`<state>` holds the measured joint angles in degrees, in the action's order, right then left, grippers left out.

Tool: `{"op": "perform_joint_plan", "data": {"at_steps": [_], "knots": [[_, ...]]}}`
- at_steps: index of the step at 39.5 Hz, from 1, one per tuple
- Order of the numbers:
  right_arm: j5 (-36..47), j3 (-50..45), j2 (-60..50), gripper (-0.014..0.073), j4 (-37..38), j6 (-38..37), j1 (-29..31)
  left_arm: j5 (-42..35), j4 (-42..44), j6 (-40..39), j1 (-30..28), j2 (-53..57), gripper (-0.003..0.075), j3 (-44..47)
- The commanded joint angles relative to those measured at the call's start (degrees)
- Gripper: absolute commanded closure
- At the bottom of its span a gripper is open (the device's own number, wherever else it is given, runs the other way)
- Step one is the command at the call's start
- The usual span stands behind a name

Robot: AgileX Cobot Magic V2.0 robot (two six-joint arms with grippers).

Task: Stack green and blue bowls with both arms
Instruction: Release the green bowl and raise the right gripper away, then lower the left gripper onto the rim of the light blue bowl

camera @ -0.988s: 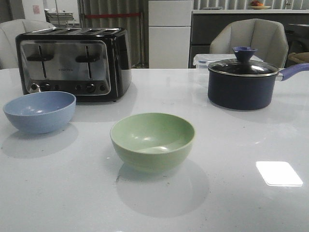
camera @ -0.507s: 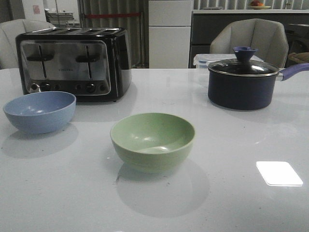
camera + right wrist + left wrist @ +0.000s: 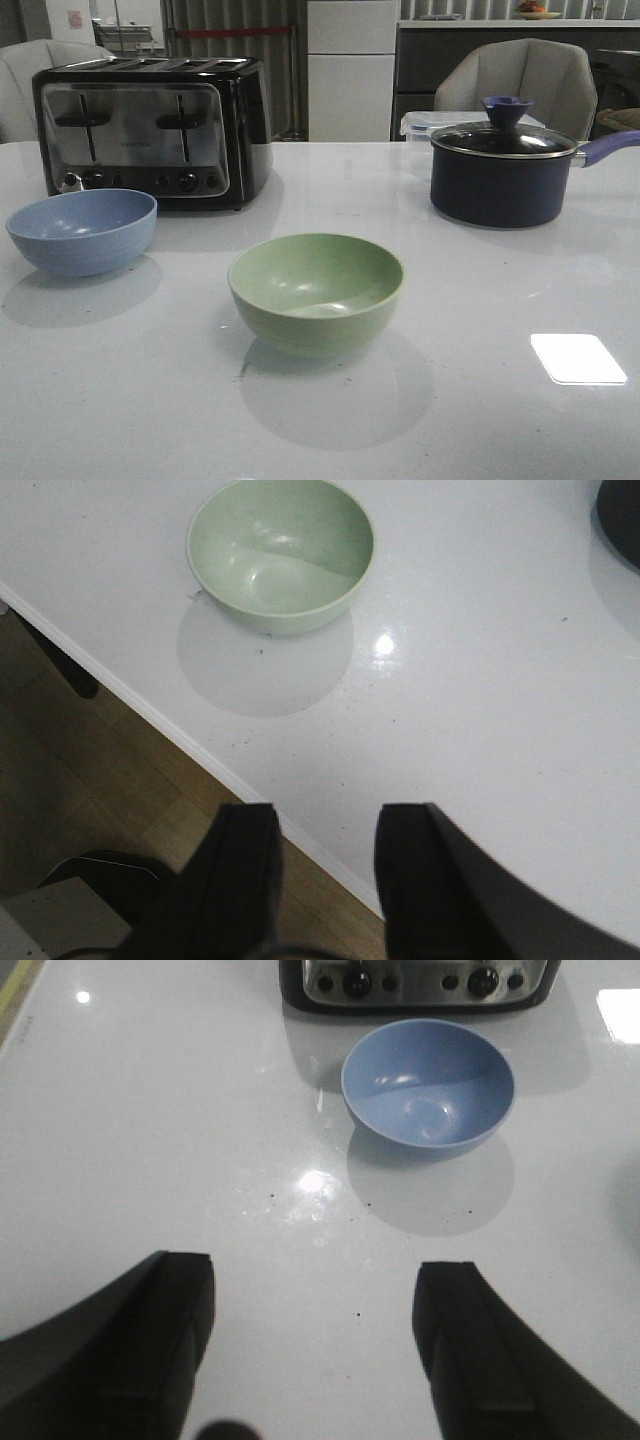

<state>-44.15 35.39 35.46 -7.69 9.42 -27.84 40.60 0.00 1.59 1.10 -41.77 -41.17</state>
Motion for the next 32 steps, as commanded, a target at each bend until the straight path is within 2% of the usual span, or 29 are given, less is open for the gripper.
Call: {"op": "perform_joint_plan", "data": {"at_steps": [1, 5, 14, 26, 32], "knots": [[4.01, 1.53, -0.09, 0.0226, 0.29, 0.38, 0.14, -2.07, -0.49, 0.16, 0.07, -5.96, 0.023, -5.19], [4.01, 1.53, -0.09, 0.0226, 0.29, 0.38, 0.14, -1.21, -0.72, 0.16, 0.07, -12.64, 0.0225, -8.8], [3.97, 1.53, -0.09, 0.0226, 0.29, 0.38, 0.14, -1.08, -0.76, 0.16, 0.07, -28.33, 0.0143, -17.14], [3.97, 1.53, -0.09, 0.0226, 0.29, 0.38, 0.14, -0.91, -1.14, 0.16, 0.07, -46.33, 0.0136, -28.21], [3.97, 1.53, -0.09, 0.0226, 0.29, 0.38, 0.14, -1.32, -4.07, 0.16, 0.07, -53.96, 0.0136, -33.82]]}}
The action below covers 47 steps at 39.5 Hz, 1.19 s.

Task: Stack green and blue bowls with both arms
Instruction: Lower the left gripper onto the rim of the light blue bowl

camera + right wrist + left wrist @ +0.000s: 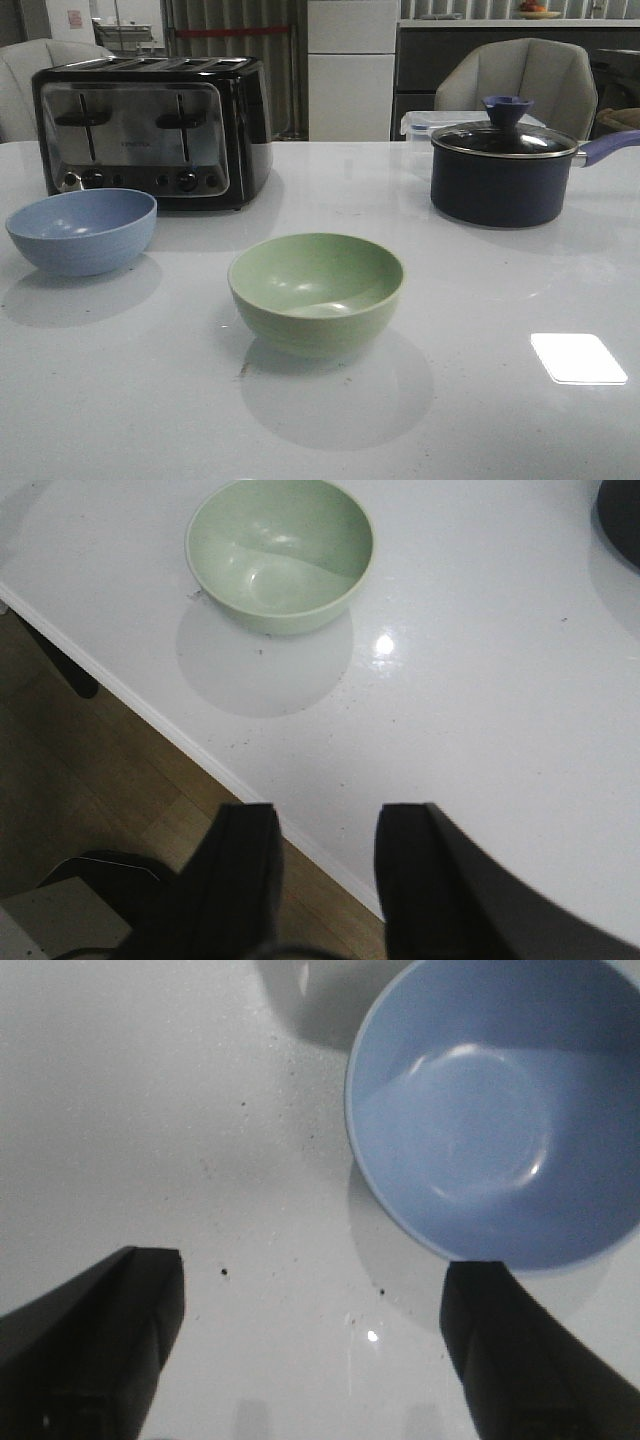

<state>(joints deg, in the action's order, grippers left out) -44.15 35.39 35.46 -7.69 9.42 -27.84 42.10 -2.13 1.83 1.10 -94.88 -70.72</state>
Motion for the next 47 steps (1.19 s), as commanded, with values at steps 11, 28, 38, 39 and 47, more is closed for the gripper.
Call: {"op": "perform_joint_plan", "data": {"at_steps": [11, 28, 38, 39, 47], "knots": [[3.97, 1.53, -0.09, 0.0226, 0.29, 0.38, 0.14, -5.12, -5.85, -0.08, 0.07, -11.86, 0.0136, -10.97], [3.97, 1.53, -0.09, 0.0226, 0.29, 0.38, 0.14, -9.63, -7.74, -0.08, 0.07, -17.63, 0.0398, -12.5], [3.97, 1.53, -0.09, 0.0226, 0.29, 0.38, 0.14, -8.08, -7.85, -0.08, 0.07, -17.63, 0.0622, -12.64], [3.97, 1.53, -0.09, 0.0226, 0.29, 0.38, 0.14, -7.6, -7.85, -0.08, 0.07, -17.63, 0.0628, -12.94], [3.97, 1.53, -0.09, 0.0226, 0.29, 0.38, 0.14, -2.71, -8.48, 0.45, 0.07, -15.48, 0.0626, -14.66]]}}
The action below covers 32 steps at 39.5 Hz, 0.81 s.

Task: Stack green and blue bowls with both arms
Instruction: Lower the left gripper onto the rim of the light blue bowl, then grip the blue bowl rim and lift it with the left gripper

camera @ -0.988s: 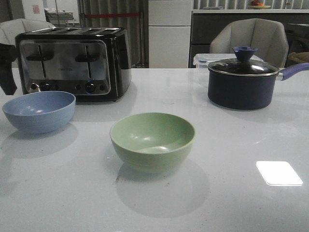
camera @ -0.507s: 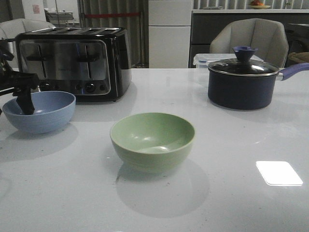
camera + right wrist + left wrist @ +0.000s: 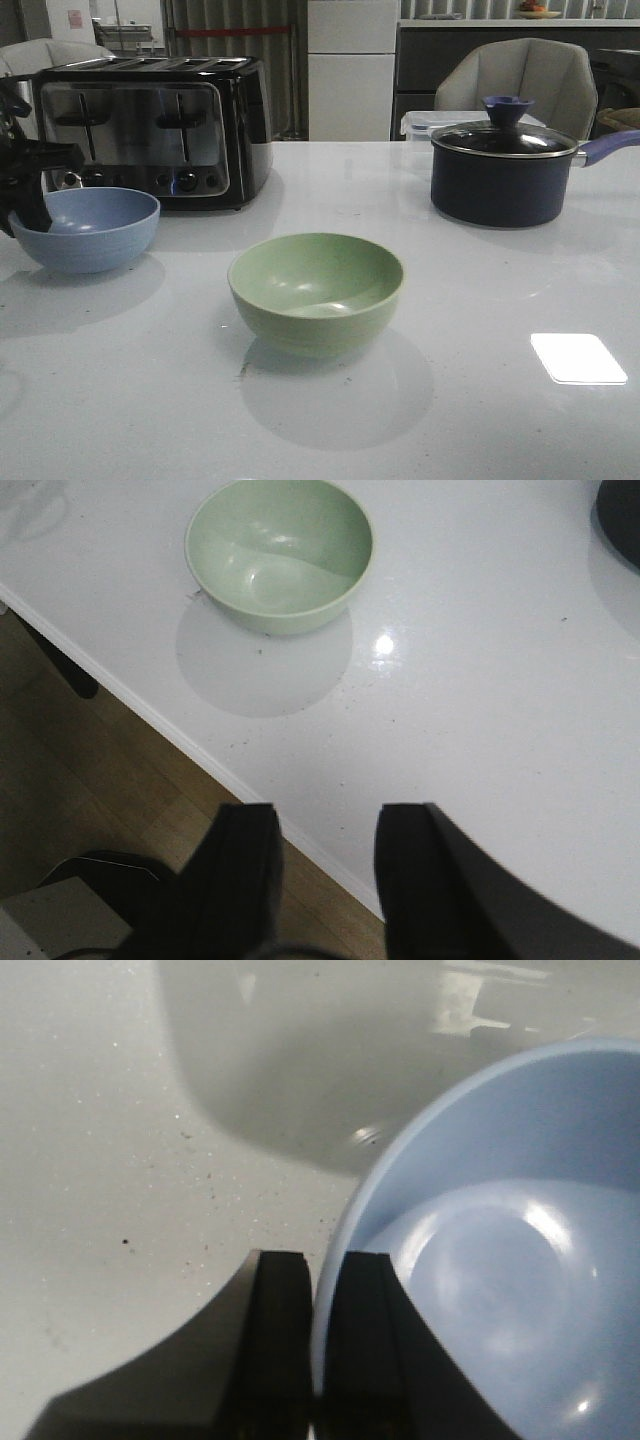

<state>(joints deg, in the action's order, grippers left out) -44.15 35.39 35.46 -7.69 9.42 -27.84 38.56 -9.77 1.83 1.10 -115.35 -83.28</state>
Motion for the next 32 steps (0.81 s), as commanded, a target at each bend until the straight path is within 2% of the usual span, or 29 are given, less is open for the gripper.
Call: {"op": "perform_joint_plan", "data": {"at_steps": [1, 11, 17, 24, 32], "knots": [[3.97, 1.53, -0.09, 0.0226, 0.29, 0.38, 0.14, 0.98, -1.27, 1.14, 0.07, 5.63, 0.0626, -2.09], [3.97, 1.53, -0.09, 0.0226, 0.29, 0.38, 0.14, 3.59, -12.37, 13.76, 0.33, 14.66, 0.0626, -2.09], [3.97, 1.53, -0.09, 0.0226, 0.29, 0.38, 0.14, 6.86, -19.33, 22.56, 3.13, 19.84, 0.0626, -2.09], [3.97, 1.53, -0.09, 0.0226, 0.29, 0.38, 0.14, 8.96, -19.46, 22.57, 10.19, 21.86, 0.0626, -2.09], [3.97, 1.53, -0.09, 0.0226, 0.29, 0.38, 0.14, 6.77, -19.22, 22.57, 18.89, 20.3, 0.0626, -2.09]]}}
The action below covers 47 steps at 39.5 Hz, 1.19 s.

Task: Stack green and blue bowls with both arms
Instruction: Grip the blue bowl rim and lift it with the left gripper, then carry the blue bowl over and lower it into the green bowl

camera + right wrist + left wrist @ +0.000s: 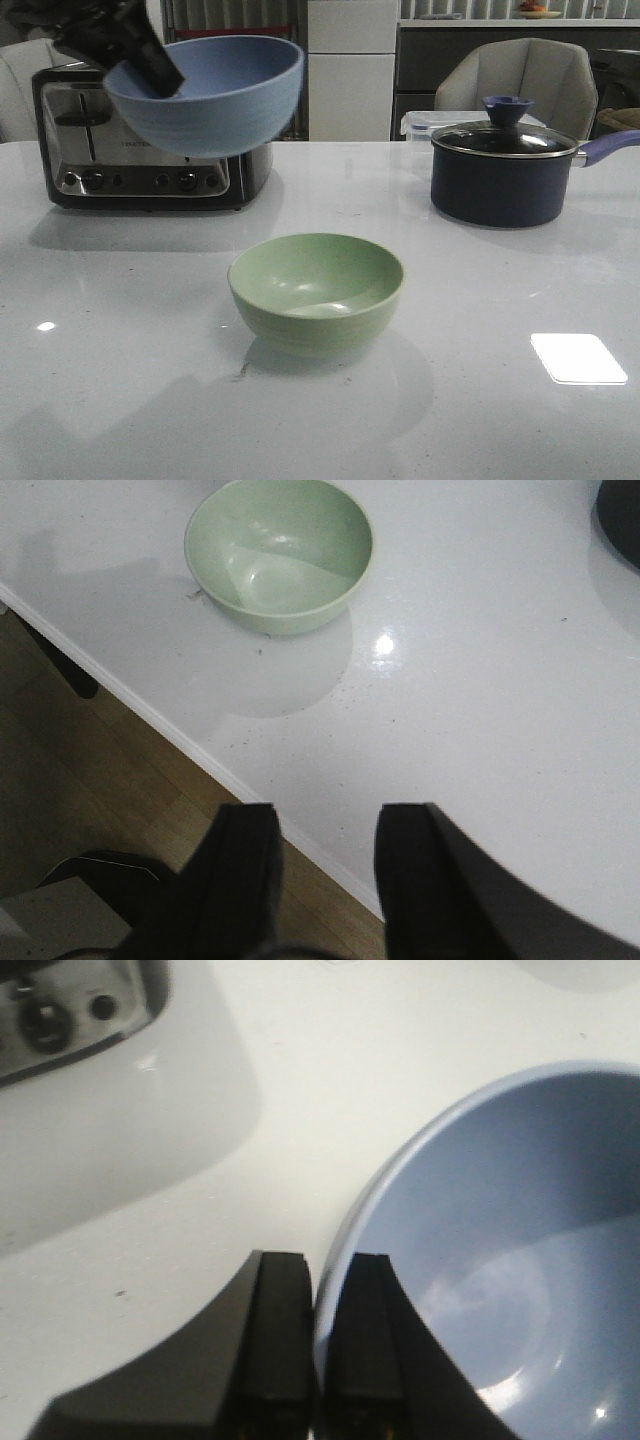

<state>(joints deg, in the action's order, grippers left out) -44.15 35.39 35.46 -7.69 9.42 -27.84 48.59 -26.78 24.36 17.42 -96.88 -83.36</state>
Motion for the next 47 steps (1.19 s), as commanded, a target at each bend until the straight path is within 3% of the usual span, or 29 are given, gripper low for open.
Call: {"op": "perform_joint_plan", "data": {"at_steps": [1, 13, 32, 36, 47], "knots": [[3.97, 1.53, -0.09, 0.0226, 0.29, 0.38, 0.14, -3.7, -2.21, 0.04, 3.28, 1.5, 0.0626, -2.01], [3.97, 1.53, -0.09, 0.0226, 0.29, 0.38, 0.14, -6.46, -2.13, 0.04, 9.15, -5.34, 0.0626, -2.01], [3.97, 1.53, -0.09, 0.0226, 0.29, 0.38, 0.14, -7.24, -5.32, -0.06, 9.67, -12.26, 0.0612, -2.01], [3.97, 1.53, -0.09, 0.0226, 0.29, 0.38, 0.14, -7.24, -5.32, -0.06, 9.67, -12.36, 0.0567, -2.01], [3.97, 1.53, -0.09, 0.0226, 0.29, 0.38, 0.14, -7.24, -5.2, -0.06, 9.67, -12.48, 0.0329, -2.01]]}}
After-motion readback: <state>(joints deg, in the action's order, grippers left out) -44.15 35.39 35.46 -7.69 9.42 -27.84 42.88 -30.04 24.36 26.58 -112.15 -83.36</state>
